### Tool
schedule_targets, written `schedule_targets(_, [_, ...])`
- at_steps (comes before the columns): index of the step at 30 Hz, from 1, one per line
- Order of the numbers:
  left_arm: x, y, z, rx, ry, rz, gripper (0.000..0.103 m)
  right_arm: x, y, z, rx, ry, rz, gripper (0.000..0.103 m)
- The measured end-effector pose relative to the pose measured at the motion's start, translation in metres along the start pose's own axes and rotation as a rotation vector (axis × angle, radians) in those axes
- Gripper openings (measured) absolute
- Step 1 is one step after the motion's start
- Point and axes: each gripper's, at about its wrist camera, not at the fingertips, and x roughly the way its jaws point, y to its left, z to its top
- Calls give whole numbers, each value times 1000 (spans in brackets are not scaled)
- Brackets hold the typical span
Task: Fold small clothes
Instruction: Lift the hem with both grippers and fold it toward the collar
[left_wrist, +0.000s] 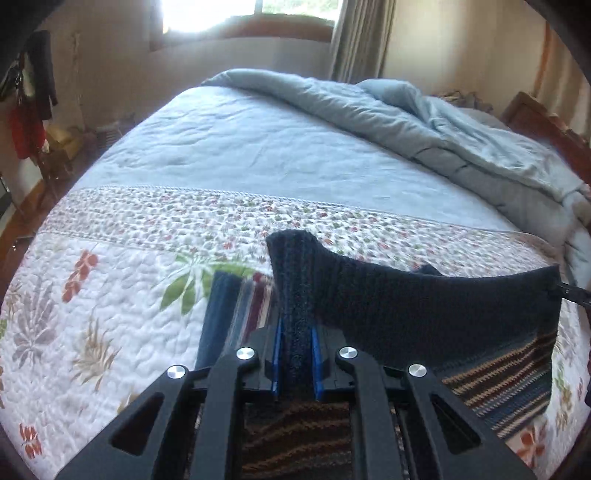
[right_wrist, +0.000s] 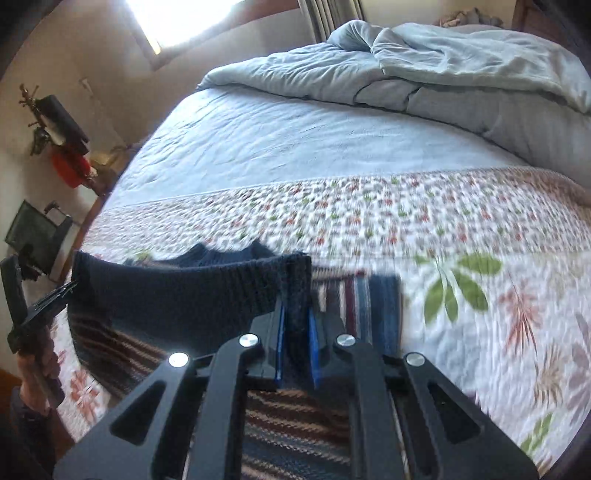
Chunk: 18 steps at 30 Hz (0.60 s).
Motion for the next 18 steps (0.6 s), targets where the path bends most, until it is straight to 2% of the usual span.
schedule_targets(5, [53,2,17,-28,40,23,13,46,-14,23,47,-2,-24,10])
schedule_targets(11, [119,-1,6,-10,166,92,15,112,-34,22,107,96,-79,10])
schedule_targets(13, [129,-3,-2,2,180,110,17,134,-39,11,110,139,-117,10])
schedule_targets(16, [133,-3,-6,16,177,131,22,143,-40,3,104,143,-133,11])
schedule_targets(18, [128,-3,-3,18,179,136,29,138,-36,3,85,135,-146,19])
